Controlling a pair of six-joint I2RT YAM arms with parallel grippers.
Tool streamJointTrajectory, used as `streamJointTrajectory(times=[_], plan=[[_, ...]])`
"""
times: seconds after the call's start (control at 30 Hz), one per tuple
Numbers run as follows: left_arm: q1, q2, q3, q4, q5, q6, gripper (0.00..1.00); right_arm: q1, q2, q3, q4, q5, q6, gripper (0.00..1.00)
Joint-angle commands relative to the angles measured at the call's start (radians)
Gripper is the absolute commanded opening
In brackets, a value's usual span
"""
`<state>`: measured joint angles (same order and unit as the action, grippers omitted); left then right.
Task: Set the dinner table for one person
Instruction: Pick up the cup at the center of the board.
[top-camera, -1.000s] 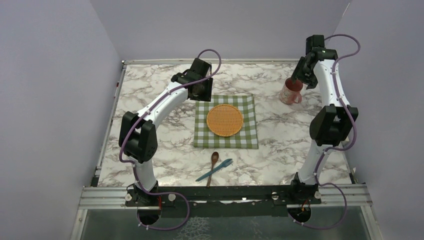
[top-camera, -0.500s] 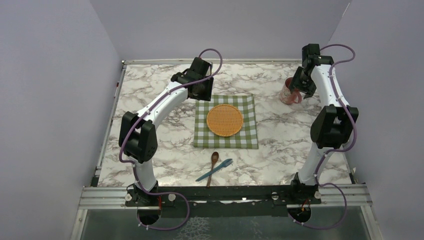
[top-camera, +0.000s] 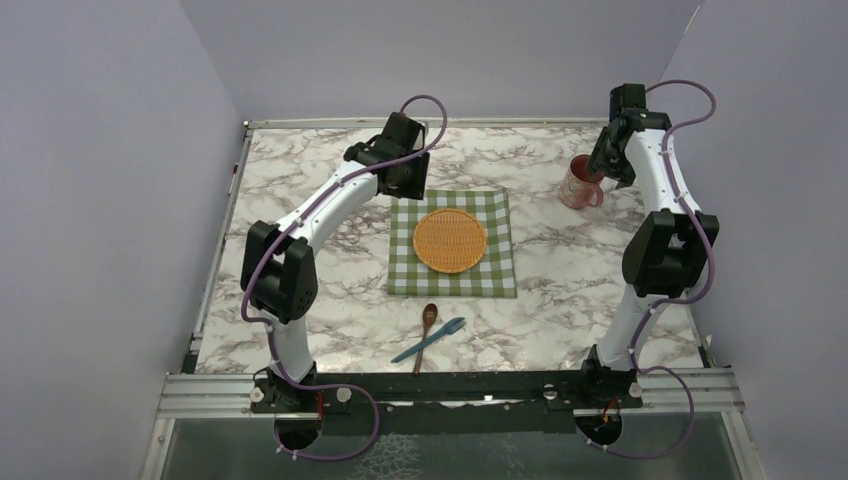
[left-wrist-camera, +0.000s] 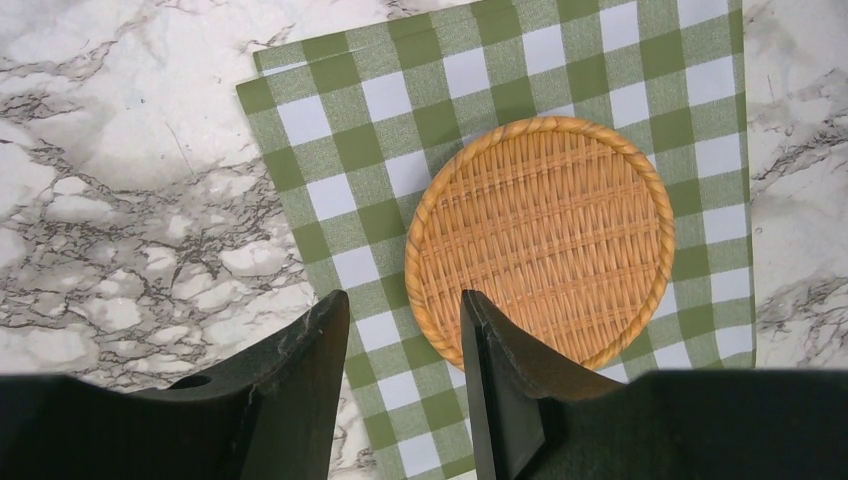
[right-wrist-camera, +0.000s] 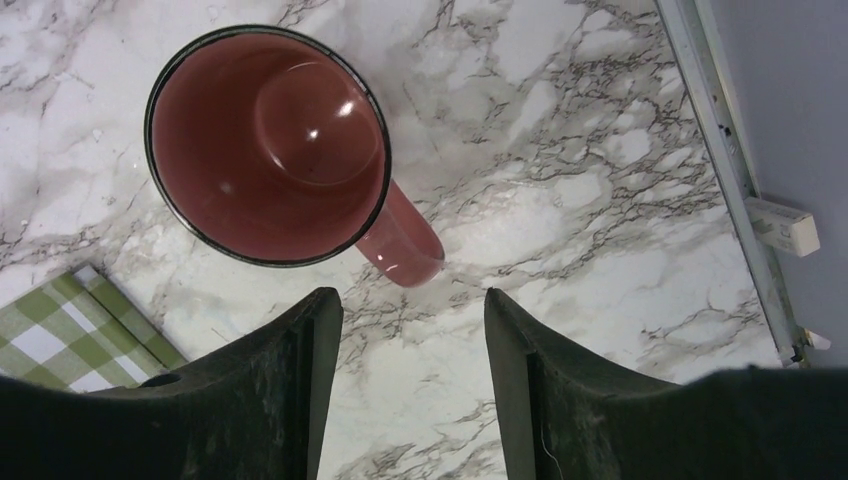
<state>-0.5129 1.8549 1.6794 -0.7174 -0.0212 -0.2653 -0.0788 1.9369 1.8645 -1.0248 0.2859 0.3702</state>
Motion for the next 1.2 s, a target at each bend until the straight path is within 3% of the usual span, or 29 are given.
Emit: streamJointTrajectory(times=[0.0,0.83,1.17], plan=[[-0.003,0.016,0.032,0.015,0.020,0.006,0.48,-0.028,-0.006,0.003,0.054,0.017,-0.034,0.58],[-0.003,0.062,0.075,0.001,0.009,0.015,0.48,-0.036,0.108,-0.001,0.140,-0.044,0.026,0.40],[-0.001,0.071,0.076,-0.004,0.010,0.018,0.48,-0.036,0.136,-0.021,0.155,-0.054,0.052,0.26]])
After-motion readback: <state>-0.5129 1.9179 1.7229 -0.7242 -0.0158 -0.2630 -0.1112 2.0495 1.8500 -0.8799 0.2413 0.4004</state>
